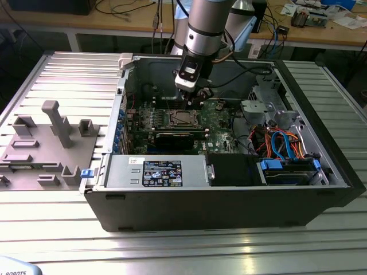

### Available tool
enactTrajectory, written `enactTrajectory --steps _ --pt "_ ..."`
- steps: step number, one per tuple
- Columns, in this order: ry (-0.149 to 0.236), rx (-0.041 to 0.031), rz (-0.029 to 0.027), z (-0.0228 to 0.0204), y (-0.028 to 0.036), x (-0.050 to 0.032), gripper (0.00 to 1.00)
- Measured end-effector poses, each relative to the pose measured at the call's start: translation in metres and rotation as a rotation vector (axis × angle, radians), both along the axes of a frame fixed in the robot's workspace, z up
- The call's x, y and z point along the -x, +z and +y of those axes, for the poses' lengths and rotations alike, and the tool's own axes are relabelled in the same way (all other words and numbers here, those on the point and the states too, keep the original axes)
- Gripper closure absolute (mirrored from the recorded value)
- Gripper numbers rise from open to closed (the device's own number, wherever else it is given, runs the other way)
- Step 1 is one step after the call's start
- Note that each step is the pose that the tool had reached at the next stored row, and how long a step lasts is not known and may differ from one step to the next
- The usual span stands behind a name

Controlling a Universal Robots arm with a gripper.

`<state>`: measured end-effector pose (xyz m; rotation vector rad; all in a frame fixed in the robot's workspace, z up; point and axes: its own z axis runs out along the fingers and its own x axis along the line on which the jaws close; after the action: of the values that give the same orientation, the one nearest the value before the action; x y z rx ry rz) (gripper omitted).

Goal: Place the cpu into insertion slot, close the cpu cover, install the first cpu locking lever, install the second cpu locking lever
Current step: 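Install the first cpu locking lever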

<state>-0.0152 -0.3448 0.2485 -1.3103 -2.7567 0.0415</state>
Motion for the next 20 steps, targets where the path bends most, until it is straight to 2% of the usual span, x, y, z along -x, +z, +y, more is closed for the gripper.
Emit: enactTrajectory --steps 20 --pt "0.104 0.0001 0.0001 0.0000 0.0000 0.0000 0.89"
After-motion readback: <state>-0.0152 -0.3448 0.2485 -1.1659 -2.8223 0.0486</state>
